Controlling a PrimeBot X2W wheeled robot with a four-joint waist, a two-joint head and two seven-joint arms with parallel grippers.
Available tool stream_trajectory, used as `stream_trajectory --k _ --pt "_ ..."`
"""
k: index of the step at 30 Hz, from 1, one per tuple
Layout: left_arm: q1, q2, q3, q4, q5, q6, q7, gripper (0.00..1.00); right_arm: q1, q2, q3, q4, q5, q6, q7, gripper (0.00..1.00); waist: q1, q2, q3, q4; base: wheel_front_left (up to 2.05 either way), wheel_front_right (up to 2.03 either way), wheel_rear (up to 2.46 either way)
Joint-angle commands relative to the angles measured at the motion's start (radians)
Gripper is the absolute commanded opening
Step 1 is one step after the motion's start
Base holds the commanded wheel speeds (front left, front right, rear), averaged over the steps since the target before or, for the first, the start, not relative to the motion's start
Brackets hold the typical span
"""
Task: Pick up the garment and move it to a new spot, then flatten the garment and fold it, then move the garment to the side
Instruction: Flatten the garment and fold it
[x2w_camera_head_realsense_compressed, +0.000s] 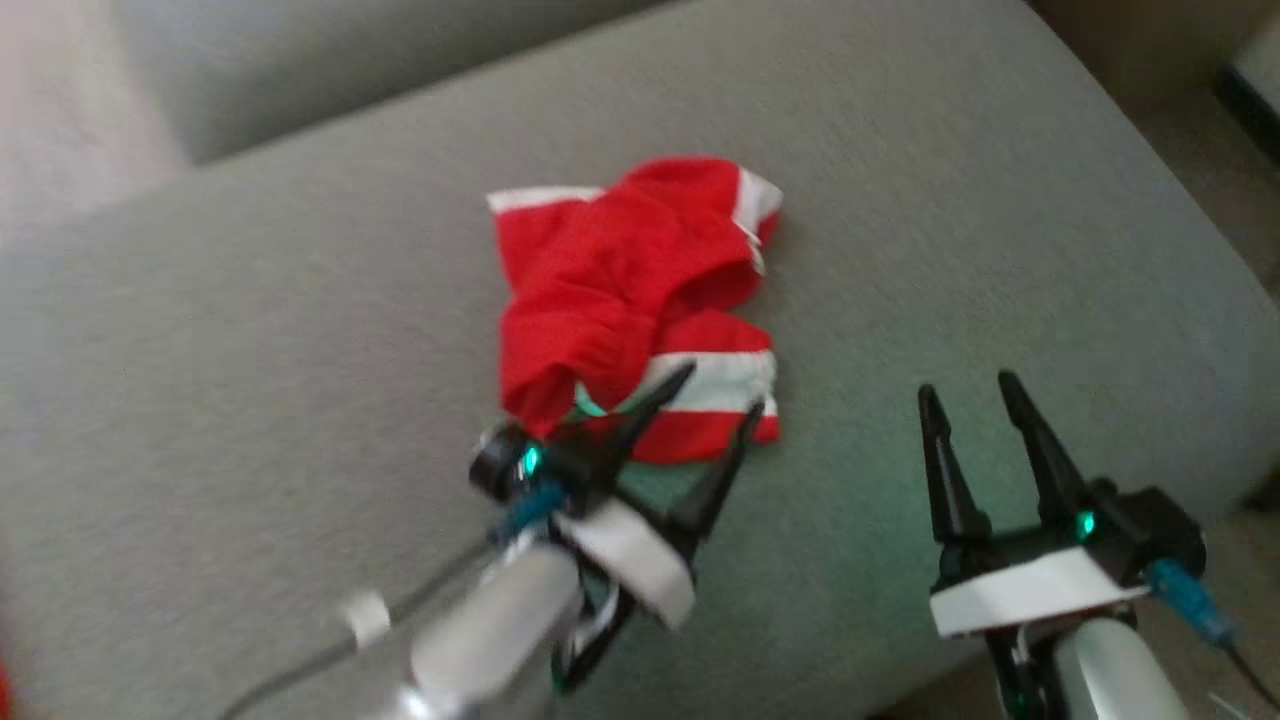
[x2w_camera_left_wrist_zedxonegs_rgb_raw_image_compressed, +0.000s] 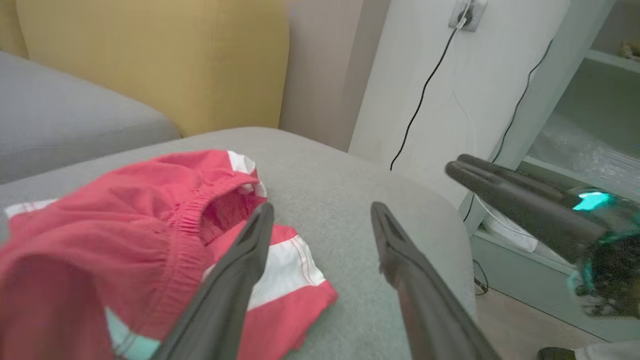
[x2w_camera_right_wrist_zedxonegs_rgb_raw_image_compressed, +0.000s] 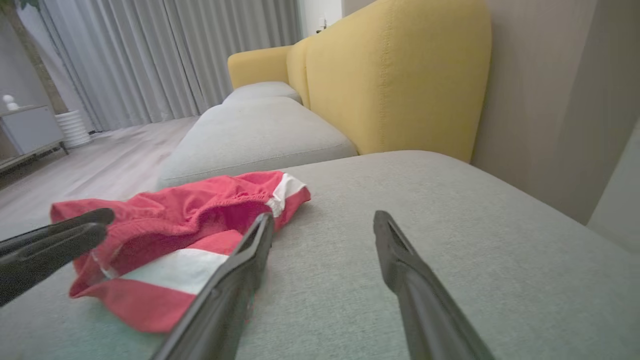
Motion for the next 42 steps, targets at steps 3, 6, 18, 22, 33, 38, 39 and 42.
stream_trajectory --k 3,6,18,22,33,38,39,42 --pt "-0.113 -0.005 -0.018 0.014 -0.123 0.008 0.001 1.0 -0.051 -0.005 0.006 -0.039 0.031 -0.001 -0.011 1.0 -0.0004 0.0 0.143 -0.116 0.0 0.0 0.0" --pt "-0.207 -0.005 -0.082 0.074 -0.174 0.027 0.014 1.0 -0.069 -0.005 -0.009 -0.04 0.055 -0.001 -0.011 1.0 -0.0004 0.0 0.192 -0.139 0.0 0.0 0.0" --pt "-0.459 -0.005 -0.239 0.204 -0.35 0.203 0.013 1.0 -0.125 -0.005 0.002 -0.033 0.101 -0.001 -0.011 1.0 -0.0004 0.0 0.307 -0.187 0.0 0.0 0.0" --pt "-0.515 -0.005 -0.28 0.234 -0.407 0.254 0.01 0.95 -0.126 -0.005 0.006 -0.027 0.106 -0.001 -0.011 1.0 -0.0004 0.0 0.317 -0.19 0.0 0.0 0.0" --pt "-0.571 -0.005 -0.359 0.265 -0.519 0.259 0.005 0.0 -0.121 -0.005 0.001 -0.018 0.103 -0.001 -0.011 1.0 -0.0004 0.0 0.268 -0.193 0.0 0.0 0.0" --pt "-0.621 -0.005 -0.378 0.136 -0.552 0.18 -0.027 0.0 -0.104 -0.005 -0.014 -0.011 0.082 -0.001 -0.011 1.0 -0.0004 0.0 0.185 -0.153 0.0 0.0 0.0" --pt "-0.64 -0.005 -0.381 0.109 -0.559 0.17 -0.029 0.0 -0.098 -0.005 -0.018 -0.011 0.076 -0.001 -0.011 1.0 -0.0004 0.0 0.165 -0.14 0.0 0.0 0.0" --pt "-0.71 -0.005 -0.379 0.037 -0.59 0.143 -0.035 0.0 -0.079 -0.005 -0.027 -0.01 0.052 -0.001 -0.011 1.0 -0.0004 0.0 0.096 -0.096 0.0 0.0 0.0"
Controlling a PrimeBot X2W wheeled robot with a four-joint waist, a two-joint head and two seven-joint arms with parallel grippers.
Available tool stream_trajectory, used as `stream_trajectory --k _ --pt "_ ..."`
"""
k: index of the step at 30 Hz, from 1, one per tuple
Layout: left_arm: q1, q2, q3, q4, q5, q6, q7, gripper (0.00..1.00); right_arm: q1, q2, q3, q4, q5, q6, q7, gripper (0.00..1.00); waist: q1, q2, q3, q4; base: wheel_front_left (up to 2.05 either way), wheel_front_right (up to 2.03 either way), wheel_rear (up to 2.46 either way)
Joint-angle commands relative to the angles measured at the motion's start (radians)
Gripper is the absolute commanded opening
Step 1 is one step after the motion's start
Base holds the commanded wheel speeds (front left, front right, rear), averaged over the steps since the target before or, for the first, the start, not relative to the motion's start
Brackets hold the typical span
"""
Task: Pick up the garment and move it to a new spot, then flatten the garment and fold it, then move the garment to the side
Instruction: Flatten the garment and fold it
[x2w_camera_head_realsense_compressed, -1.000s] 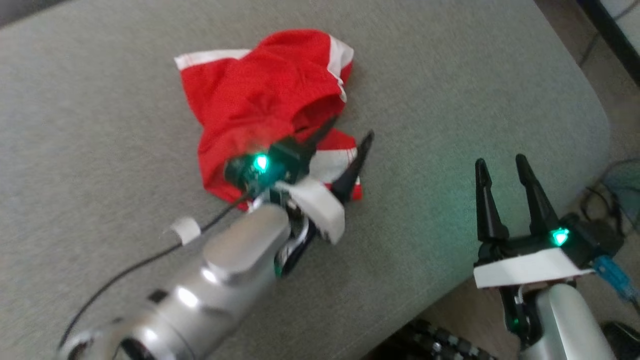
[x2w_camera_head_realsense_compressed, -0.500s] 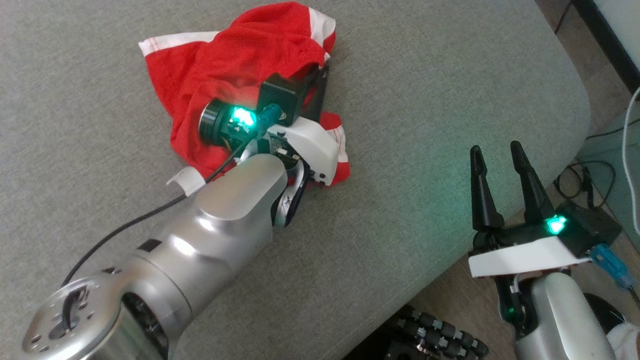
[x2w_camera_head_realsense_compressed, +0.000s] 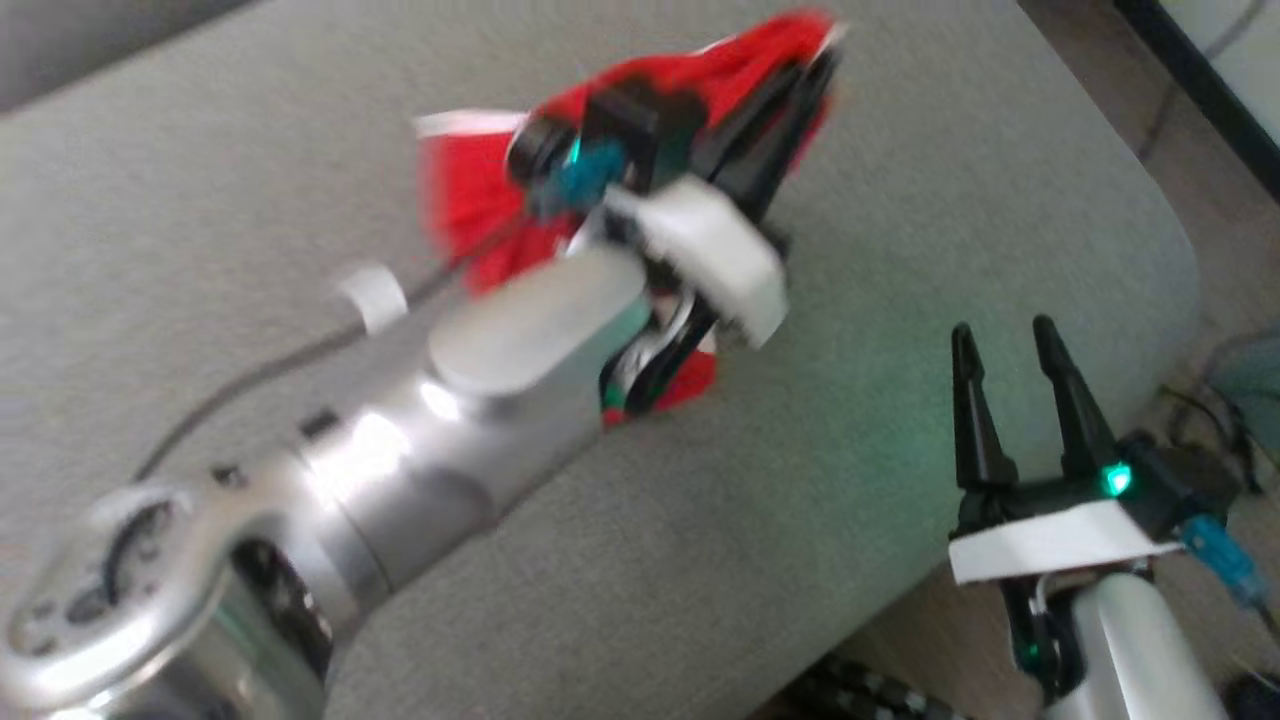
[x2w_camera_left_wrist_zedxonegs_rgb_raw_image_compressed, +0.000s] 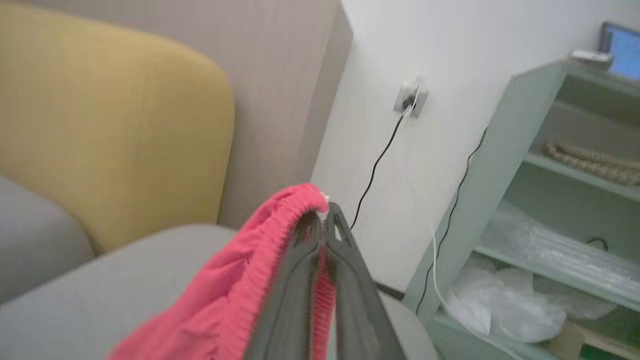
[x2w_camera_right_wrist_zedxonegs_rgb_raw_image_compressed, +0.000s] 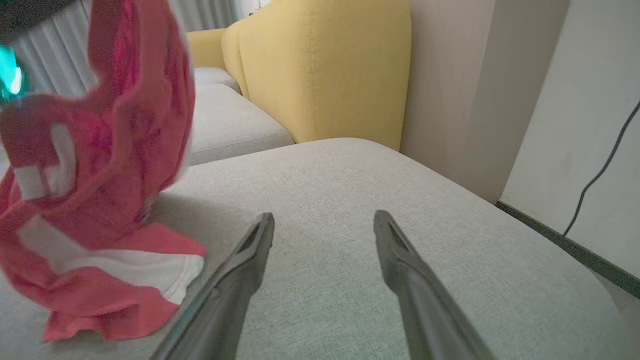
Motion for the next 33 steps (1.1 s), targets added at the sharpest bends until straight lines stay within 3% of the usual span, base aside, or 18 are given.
stream_trajectory --k 1,9,13,16,20,24,33 --pt "-0.093 -0.007 0.037 -0.051 -0.025 -0.013 -0.015 0.0 0.014 -0.007 0.01 -0.025 -0.015 -0.001 -0.011 1.0 0.0001 0.0 -0.085 0.07 0.0 0.0 0.0" --pt "-0.233 0.0 0.12 -0.137 -0.142 -0.047 0.01 0.0 0.06 -0.007 -0.037 -0.042 -0.052 -0.001 -0.011 1.0 0.0001 0.0 -0.184 0.245 0.0 0.0 0.0" --pt "-0.145 0.092 0.092 -0.186 -0.195 -0.062 0.09 0.0 0.081 -0.007 -0.055 -0.05 -0.06 -0.001 -0.011 1.0 0.0001 0.0 -0.206 0.325 0.0 0.0 0.0" --pt "-0.029 0.182 0.048 -0.23 -0.197 -0.047 0.128 0.0 0.096 -0.007 -0.063 -0.052 -0.061 -0.001 -0.011 1.0 0.0001 0.0 -0.205 0.375 0.0 0.0 0.0" --pt "0.145 0.29 0.023 -0.263 -0.194 -0.037 0.135 0.0 0.106 -0.007 -0.068 -0.039 -0.056 -0.001 -0.011 1.0 0.0001 0.0 -0.195 0.416 0.0 0.0 0.0" --pt "0.246 0.361 0.019 -0.262 -0.182 -0.031 0.086 0.0 0.108 -0.007 -0.077 -0.01 -0.061 -0.001 -0.011 1.0 0.0001 0.0 -0.188 0.443 0.0 0.0 0.0" --pt "0.299 0.398 0.041 -0.271 -0.205 -0.033 0.045 0.0 0.075 -0.007 -0.076 0.135 -0.13 -0.001 -0.011 1.0 0.0001 0.0 -0.181 0.477 0.0 0.0 0.0"
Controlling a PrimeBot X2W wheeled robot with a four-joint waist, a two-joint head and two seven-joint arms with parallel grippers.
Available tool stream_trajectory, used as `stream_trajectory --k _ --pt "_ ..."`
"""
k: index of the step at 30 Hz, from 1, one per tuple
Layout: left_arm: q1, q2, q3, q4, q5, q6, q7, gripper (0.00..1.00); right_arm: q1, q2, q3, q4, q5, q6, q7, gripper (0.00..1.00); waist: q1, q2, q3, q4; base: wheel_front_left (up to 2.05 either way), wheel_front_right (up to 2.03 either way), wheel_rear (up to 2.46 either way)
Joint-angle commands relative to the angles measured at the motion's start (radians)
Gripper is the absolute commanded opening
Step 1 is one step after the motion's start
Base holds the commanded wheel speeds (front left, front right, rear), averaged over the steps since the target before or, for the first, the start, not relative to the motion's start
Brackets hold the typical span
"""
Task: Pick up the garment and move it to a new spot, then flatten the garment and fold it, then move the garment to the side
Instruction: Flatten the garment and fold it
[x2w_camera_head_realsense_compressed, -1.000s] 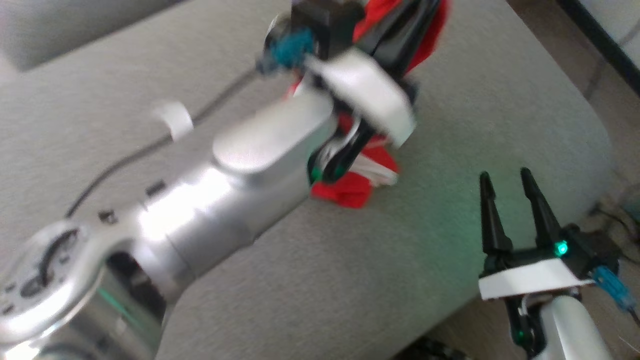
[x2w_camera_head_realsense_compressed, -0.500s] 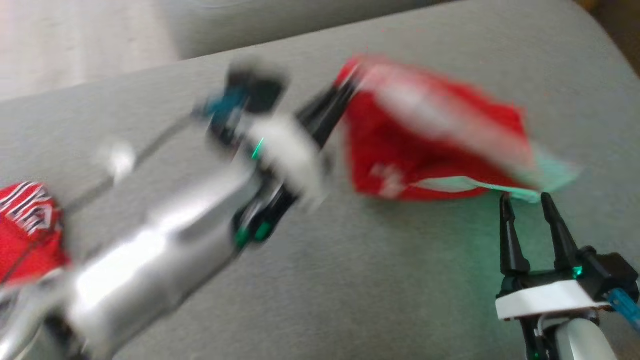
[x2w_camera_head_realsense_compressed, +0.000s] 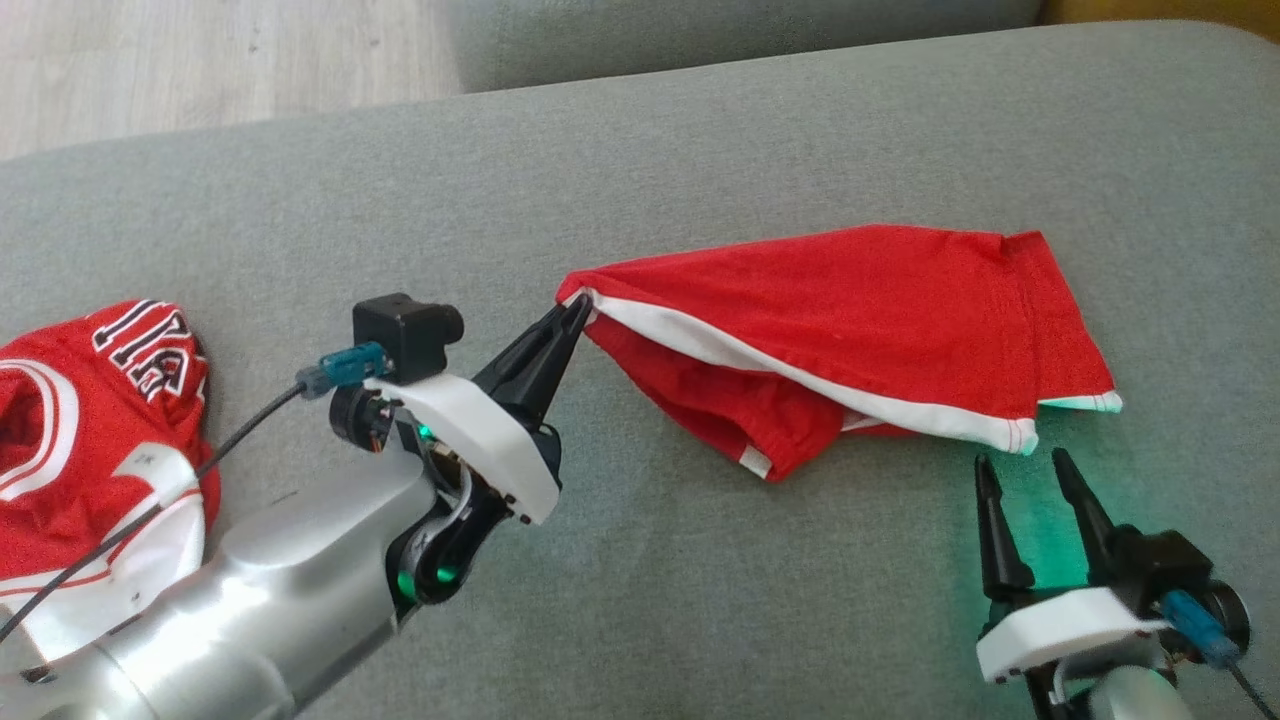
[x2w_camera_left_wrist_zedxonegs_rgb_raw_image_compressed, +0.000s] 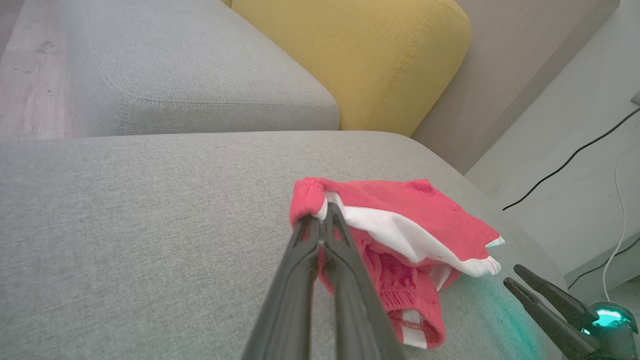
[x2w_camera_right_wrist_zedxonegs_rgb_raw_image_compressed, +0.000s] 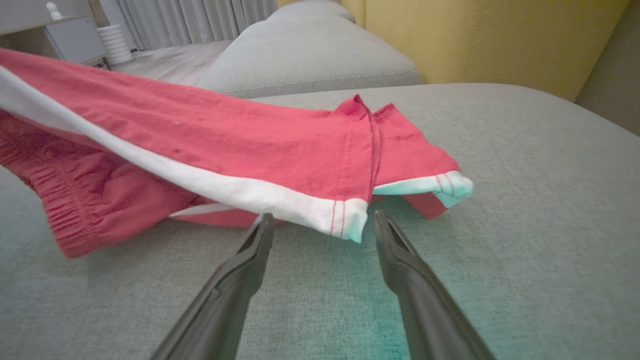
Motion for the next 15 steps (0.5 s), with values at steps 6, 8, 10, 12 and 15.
stream_trajectory --k 6,8,10,12,15 --pt "-0.041 0.032 0.048 -0.035 0.009 0.005 -0.014 0.0 -0.078 -0.007 0.012 0.057 -0.049 -0.001 -0.011 1.0 0.0 0.0 0.01 0.014 0.0 0.0 0.0" --pt "-0.045 0.033 0.049 -0.039 0.012 0.008 -0.013 0.0 -0.092 -0.007 0.01 0.074 -0.059 -0.001 -0.011 1.0 0.0 0.0 0.015 0.016 0.0 0.0 0.0" --pt "-0.048 0.036 0.048 -0.044 0.015 0.011 -0.011 0.0 -0.106 -0.007 0.007 0.089 -0.063 -0.001 -0.011 1.0 0.0 0.0 0.02 0.018 0.0 0.0 0.0" --pt "-0.051 0.038 0.048 -0.048 0.018 0.014 -0.009 0.0 -0.119 -0.007 0.003 0.099 -0.068 -0.001 -0.011 1.0 0.0 0.0 0.023 0.02 0.0 0.0 0.0" --pt "-0.054 0.039 0.048 -0.053 0.02 0.018 -0.006 0.0 -0.131 -0.007 -0.005 0.114 -0.075 -0.001 -0.011 1.0 0.0 0.0 0.027 0.024 0.0 0.0 0.0"
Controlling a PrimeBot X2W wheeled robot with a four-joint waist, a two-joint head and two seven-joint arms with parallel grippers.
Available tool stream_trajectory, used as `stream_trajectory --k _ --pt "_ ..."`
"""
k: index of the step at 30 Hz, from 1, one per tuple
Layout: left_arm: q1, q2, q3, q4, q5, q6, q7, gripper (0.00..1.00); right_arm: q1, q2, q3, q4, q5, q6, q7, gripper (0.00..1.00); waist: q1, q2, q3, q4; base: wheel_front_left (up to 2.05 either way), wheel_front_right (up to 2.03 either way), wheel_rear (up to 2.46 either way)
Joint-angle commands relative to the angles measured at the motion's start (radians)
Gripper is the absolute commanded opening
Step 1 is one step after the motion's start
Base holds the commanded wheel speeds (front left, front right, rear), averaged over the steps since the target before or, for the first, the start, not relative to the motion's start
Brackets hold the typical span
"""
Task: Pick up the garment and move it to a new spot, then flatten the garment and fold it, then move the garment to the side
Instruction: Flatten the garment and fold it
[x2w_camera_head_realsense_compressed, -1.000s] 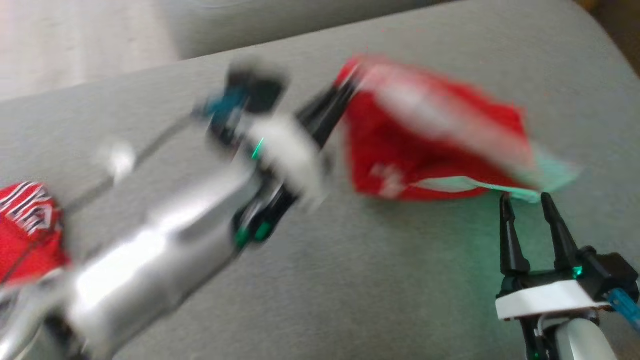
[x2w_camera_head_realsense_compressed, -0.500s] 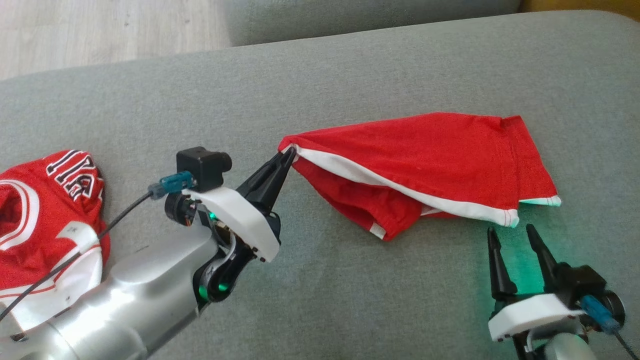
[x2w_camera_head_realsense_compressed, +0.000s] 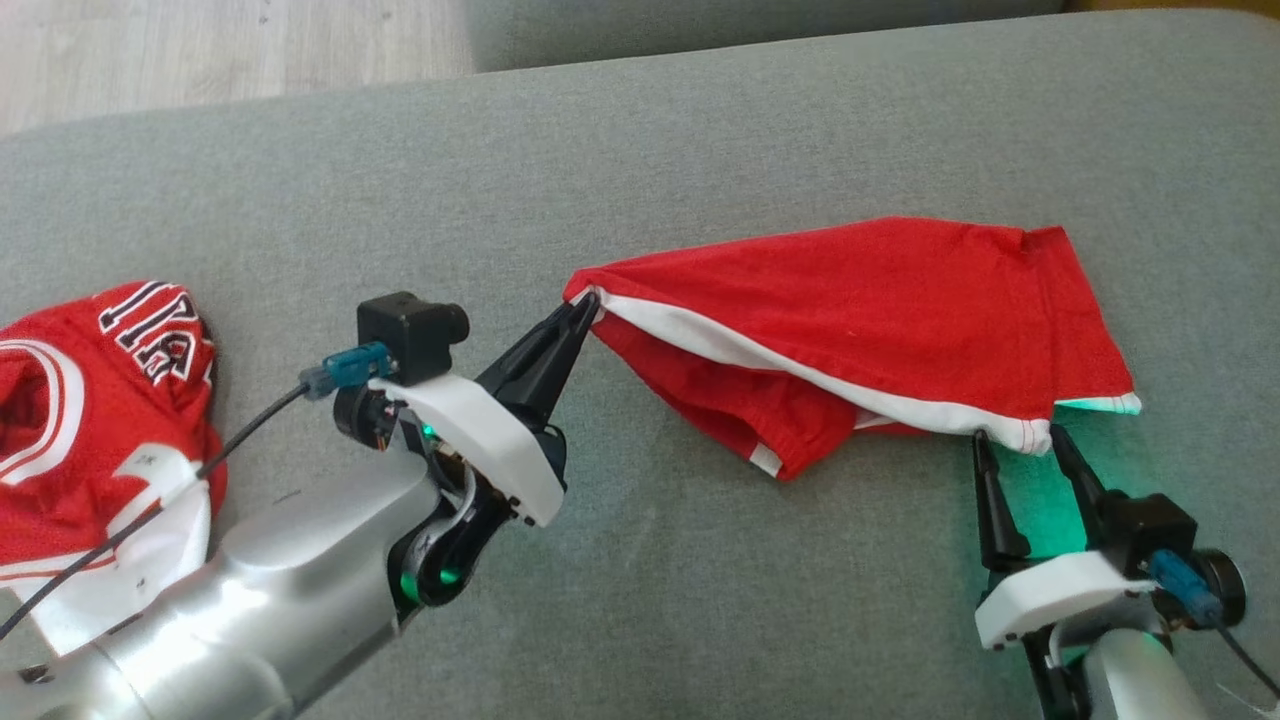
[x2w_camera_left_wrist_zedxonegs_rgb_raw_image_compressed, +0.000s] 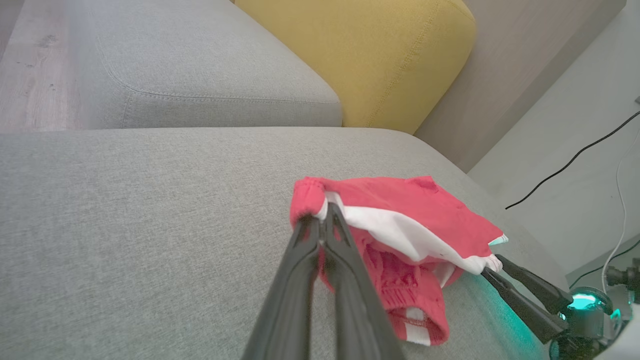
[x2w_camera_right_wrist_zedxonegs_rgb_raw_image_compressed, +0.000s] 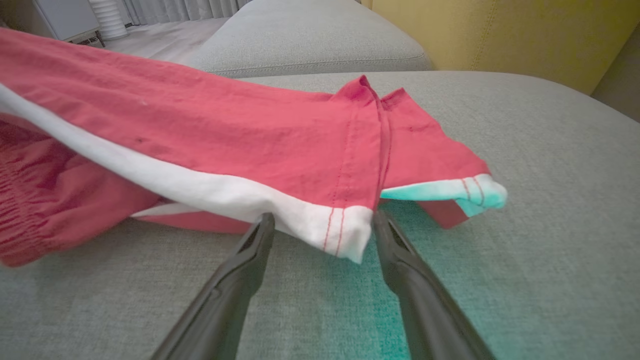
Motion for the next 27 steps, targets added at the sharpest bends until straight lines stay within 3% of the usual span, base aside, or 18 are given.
stream_trajectory --k 1,3,5,7,8,17,22,27 --pt "-0.053 0.031 0.048 -0.023 0.01 0.009 -0.006 0.0 -0.032 -0.007 0.016 -0.016 -0.005 -0.001 -0.011 1.0 -0.0001 0.0 0.002 0.002 0.0 0.0 0.0" --pt "-0.053 0.031 0.047 -0.026 0.01 0.01 -0.004 0.0 -0.035 -0.007 0.013 -0.014 -0.005 -0.001 -0.011 0.99 -0.0001 0.0 0.002 0.004 0.0 0.0 0.0" --pt "-0.052 0.032 0.046 -0.029 0.013 0.013 -0.002 0.0 -0.036 -0.007 0.008 -0.015 -0.009 -0.001 -0.011 0.45 -0.0001 0.0 0.002 0.005 0.0 0.0 0.0" --pt "-0.051 0.034 0.046 -0.03 0.014 0.015 -0.002 0.0 -0.036 -0.007 0.008 -0.013 -0.01 -0.001 -0.011 0.11 -0.0001 0.0 0.001 0.003 0.0 0.0 0.0" --pt "-0.051 0.035 0.046 -0.031 0.014 0.016 -0.002 0.0 -0.036 -0.007 0.008 -0.013 -0.01 -0.001 -0.011 0.0 -0.0001 0.0 -0.001 0.002 0.0 0.0 0.0" --pt "-0.041 0.047 0.061 -0.029 0.031 0.02 -0.034 0.0 -0.02 -0.007 0.005 -0.048 -0.008 -0.001 -0.011 0.0 -0.0001 0.0 -0.035 -0.019 0.0 0.0 0.0" --pt "-0.054 0.062 0.068 -0.034 0.099 0.033 -0.061 0.0 -0.015 -0.007 -0.008 -0.149 0.021 -0.001 -0.011 0.0 -0.0001 0.0 -0.056 -0.036 0.0 0.0 0.0" --pt "-0.08 0.098 0.095 -0.064 0.219 0.059 -0.077 0.0 -0.046 -0.007 -0.035 -0.325 0.069 -0.001 -0.011 0.0 -0.0001 0.0 -0.078 -0.064 0.0 0.0 0.0"
